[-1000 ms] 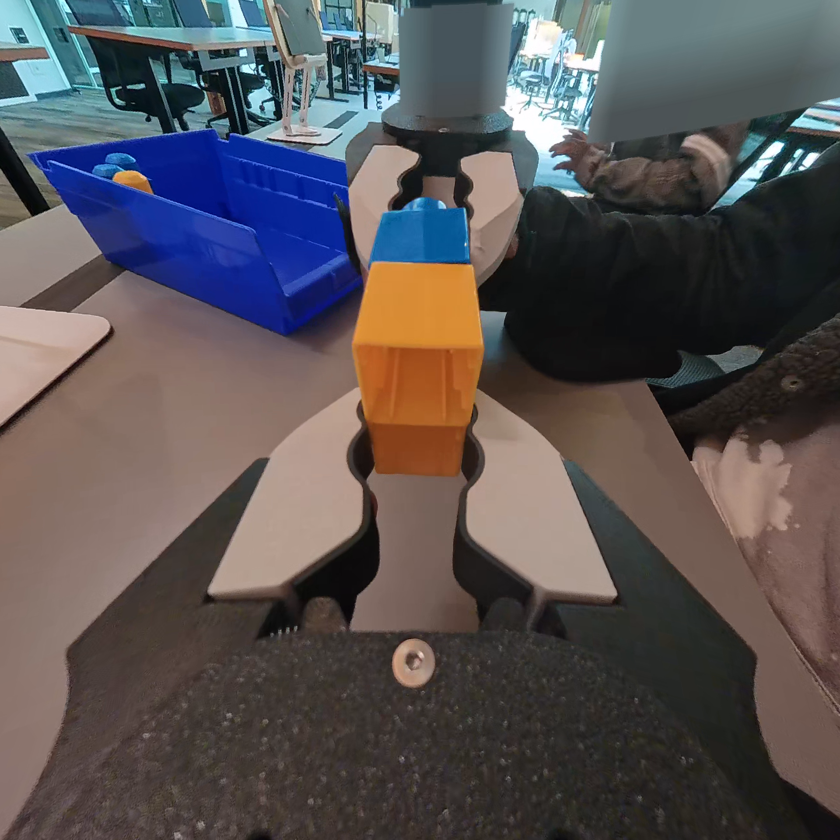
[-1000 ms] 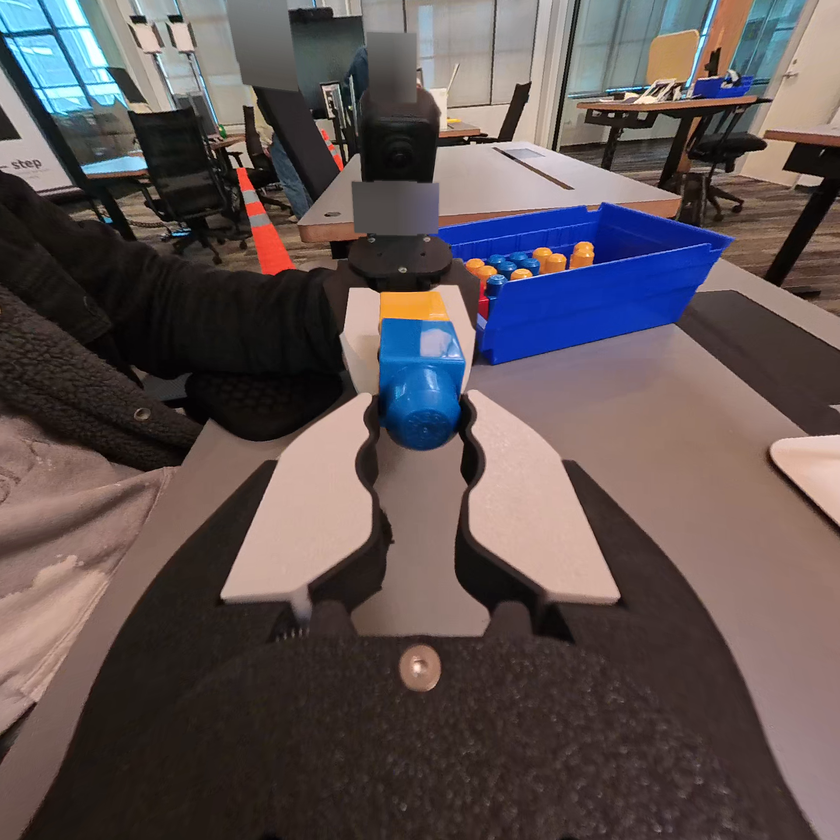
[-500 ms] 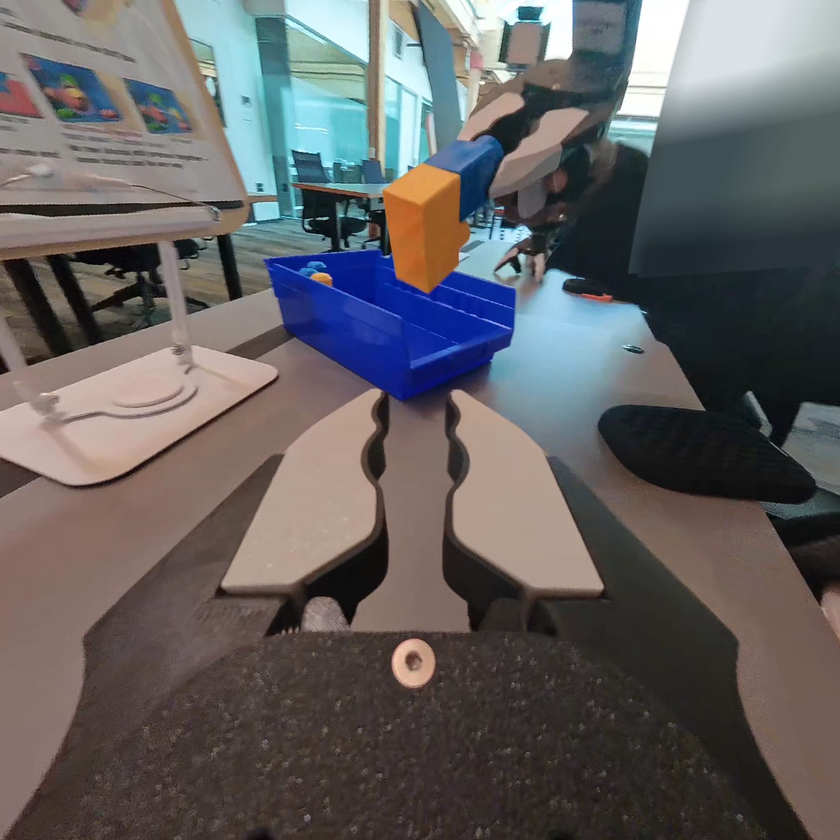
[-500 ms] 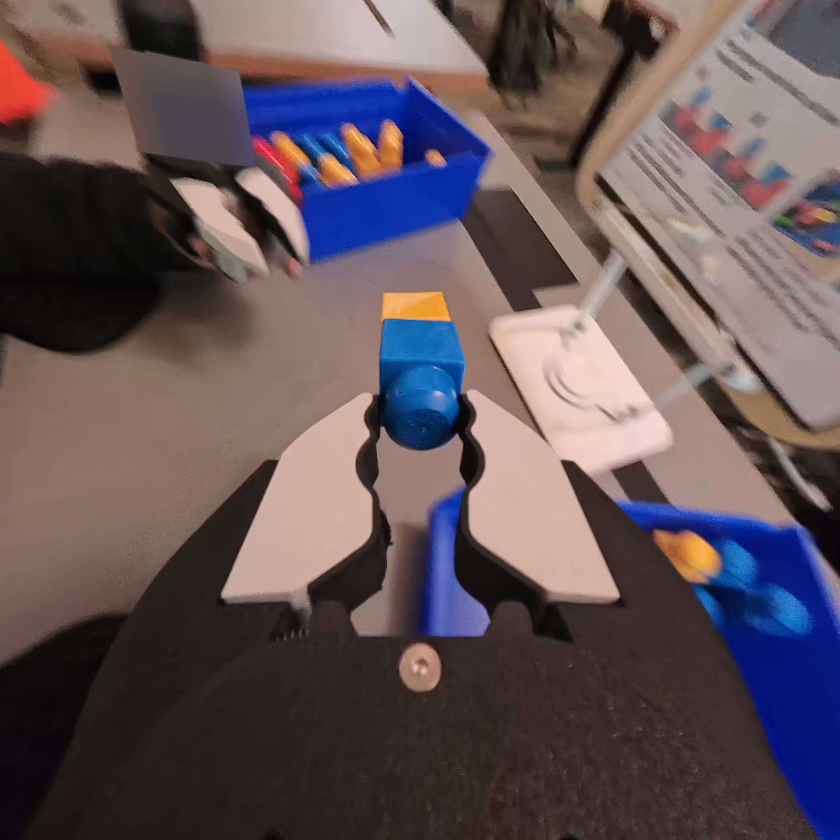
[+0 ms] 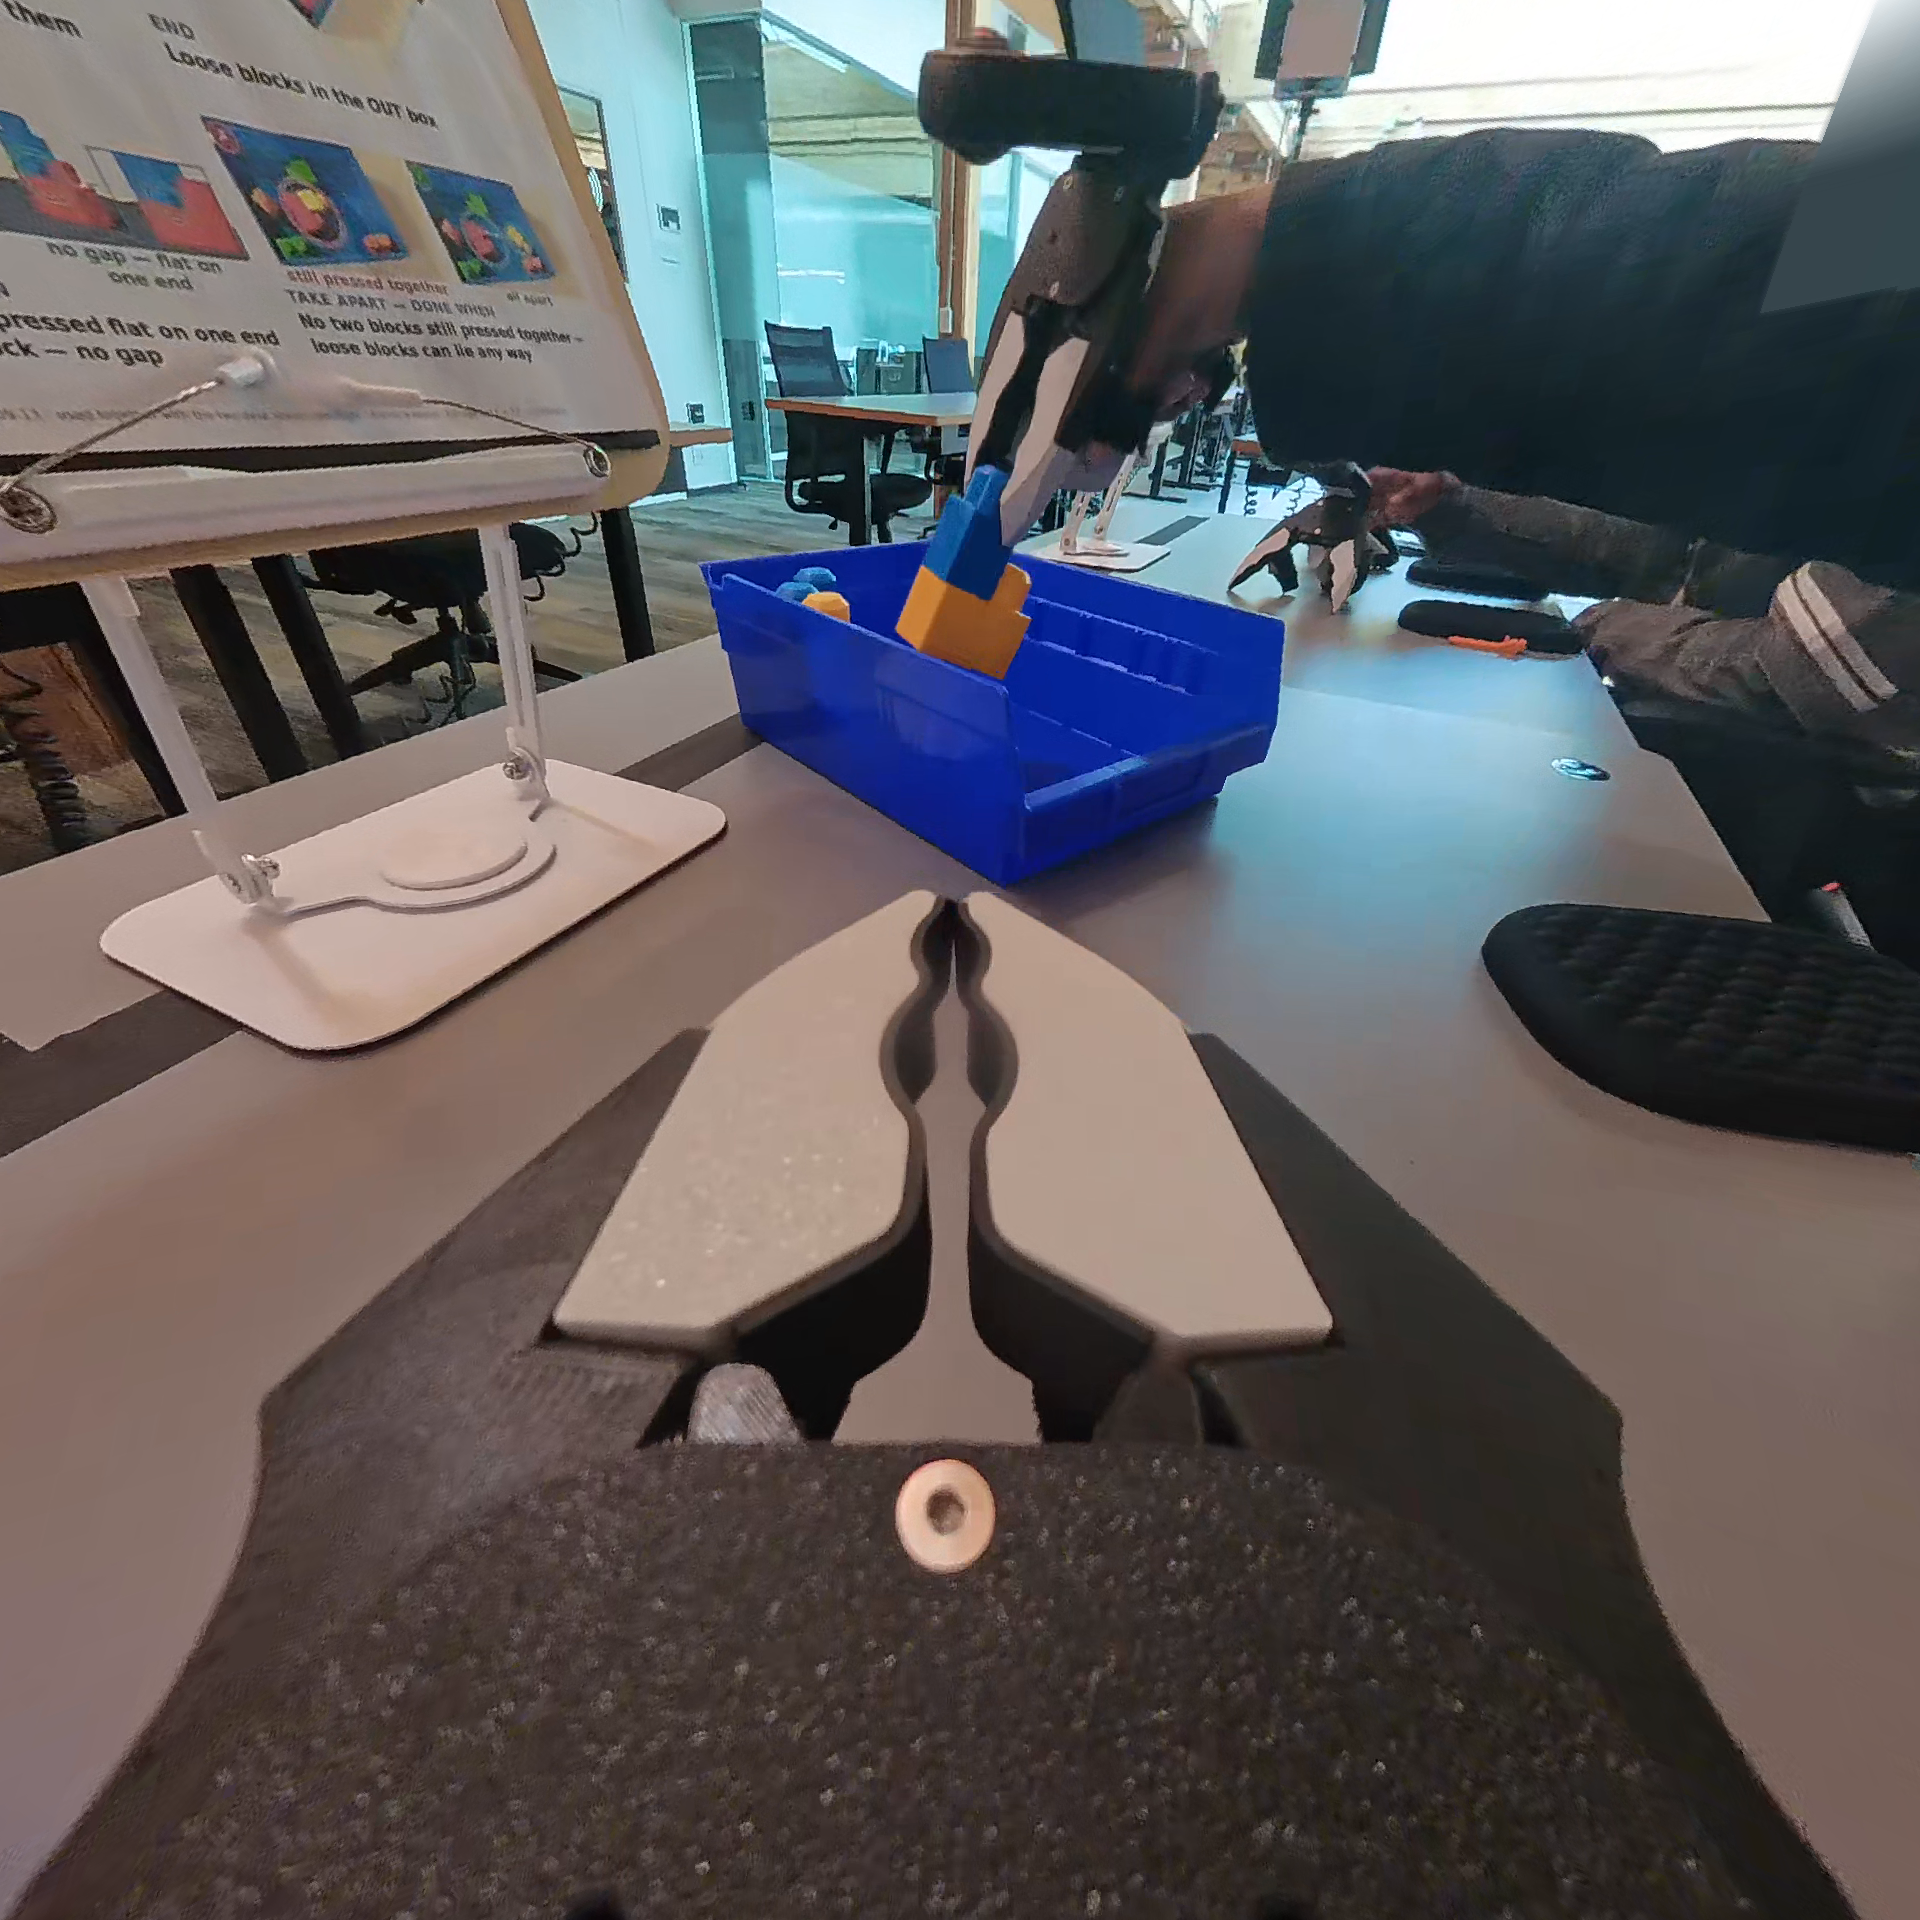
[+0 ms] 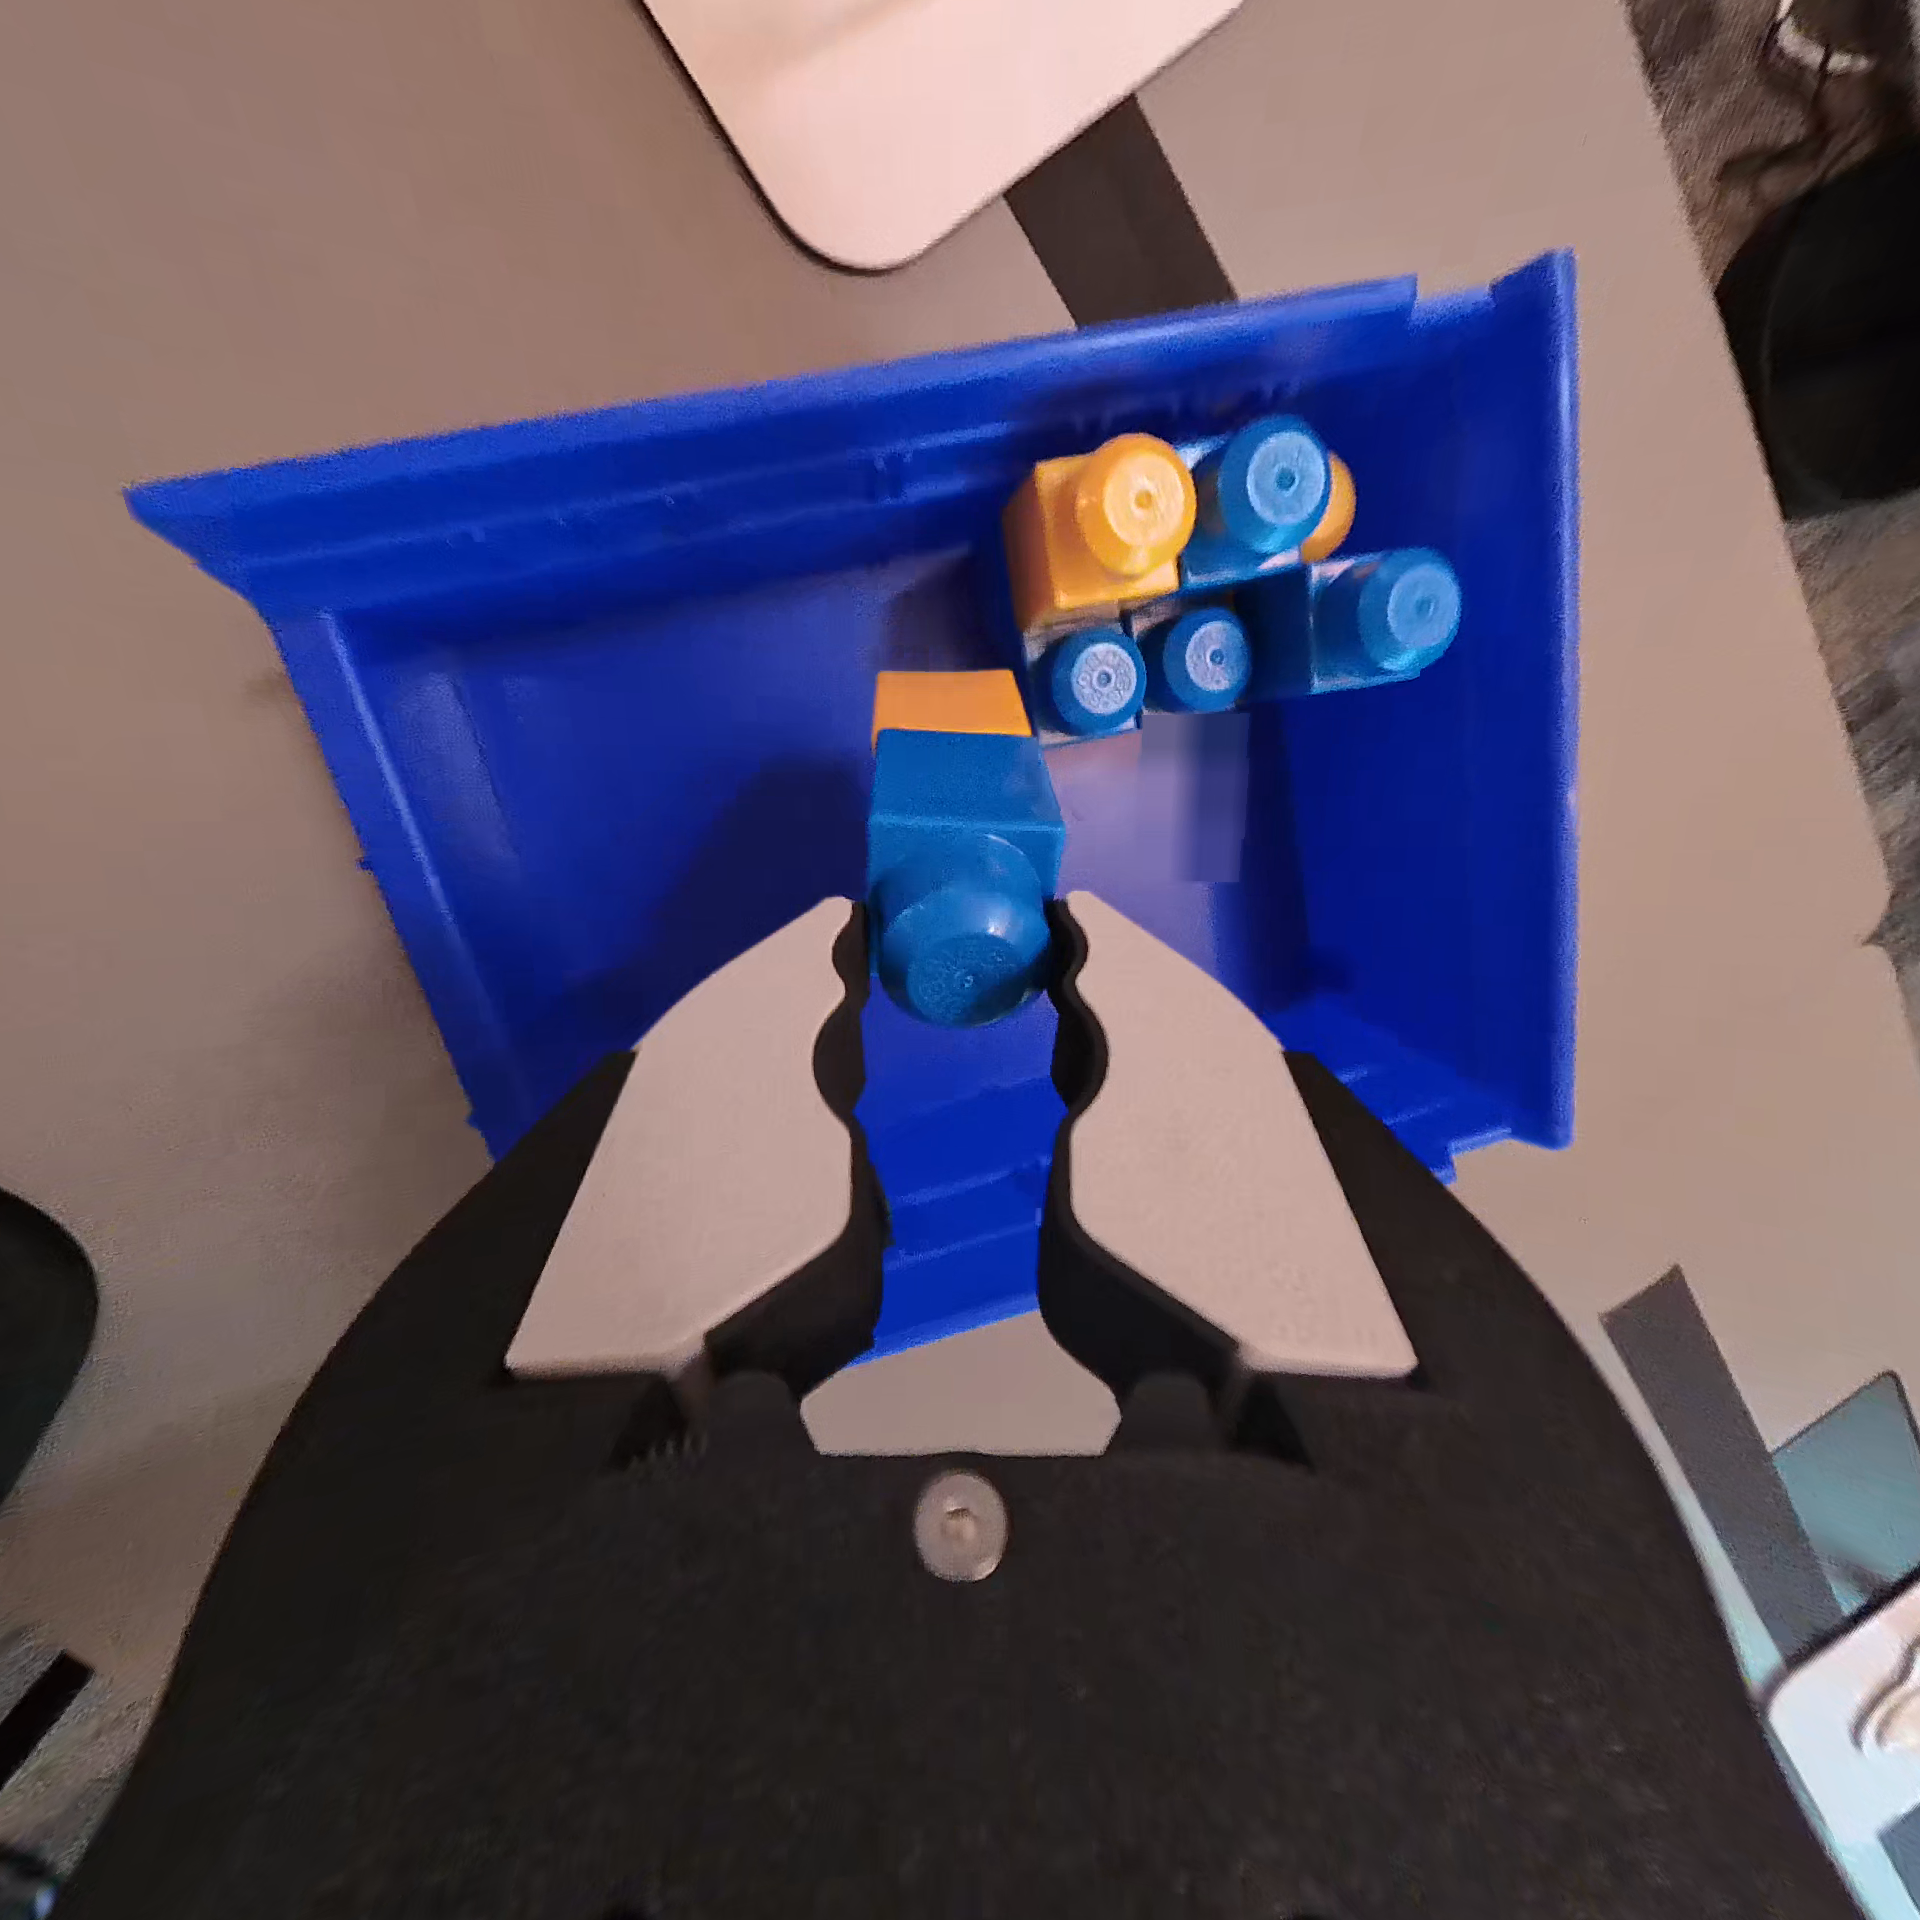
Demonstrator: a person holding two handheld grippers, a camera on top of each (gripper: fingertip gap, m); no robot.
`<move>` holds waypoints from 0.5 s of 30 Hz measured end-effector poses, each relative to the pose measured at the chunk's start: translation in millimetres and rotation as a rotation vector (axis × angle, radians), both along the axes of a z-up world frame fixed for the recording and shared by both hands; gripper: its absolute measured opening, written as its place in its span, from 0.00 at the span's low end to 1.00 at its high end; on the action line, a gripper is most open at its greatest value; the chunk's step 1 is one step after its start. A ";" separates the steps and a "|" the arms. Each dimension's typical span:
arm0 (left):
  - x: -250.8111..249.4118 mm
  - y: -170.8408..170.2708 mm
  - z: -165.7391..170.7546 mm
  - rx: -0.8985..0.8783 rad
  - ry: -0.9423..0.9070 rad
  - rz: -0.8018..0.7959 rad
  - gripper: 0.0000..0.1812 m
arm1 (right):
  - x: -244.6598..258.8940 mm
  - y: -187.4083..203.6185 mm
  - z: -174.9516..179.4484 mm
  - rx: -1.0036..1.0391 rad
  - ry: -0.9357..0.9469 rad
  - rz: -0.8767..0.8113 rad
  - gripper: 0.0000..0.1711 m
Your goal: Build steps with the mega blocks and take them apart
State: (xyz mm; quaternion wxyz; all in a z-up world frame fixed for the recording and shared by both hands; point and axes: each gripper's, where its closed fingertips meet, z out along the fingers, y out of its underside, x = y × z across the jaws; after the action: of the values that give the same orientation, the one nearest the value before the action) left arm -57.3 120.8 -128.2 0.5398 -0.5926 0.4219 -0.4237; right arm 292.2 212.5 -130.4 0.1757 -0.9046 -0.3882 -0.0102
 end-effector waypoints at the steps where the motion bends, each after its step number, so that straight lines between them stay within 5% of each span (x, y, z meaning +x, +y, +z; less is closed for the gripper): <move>1: 0.0 0.5 -1.4 0.000 0.005 0.000 0.00 | 1.2 1.2 -4.2 -0.016 -0.004 -0.001 0.19; 15: 2.7 -1.2 -14.6 0.022 0.072 -0.013 0.00 | -34.4 24.6 -55.6 -0.127 -0.105 0.104 0.19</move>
State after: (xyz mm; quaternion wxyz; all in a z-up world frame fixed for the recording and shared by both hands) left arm -54.6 119.6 -142.7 0.5280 -0.5988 0.4496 -0.4007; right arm 257.8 237.1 -186.0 0.0977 -0.8907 -0.4433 -0.0238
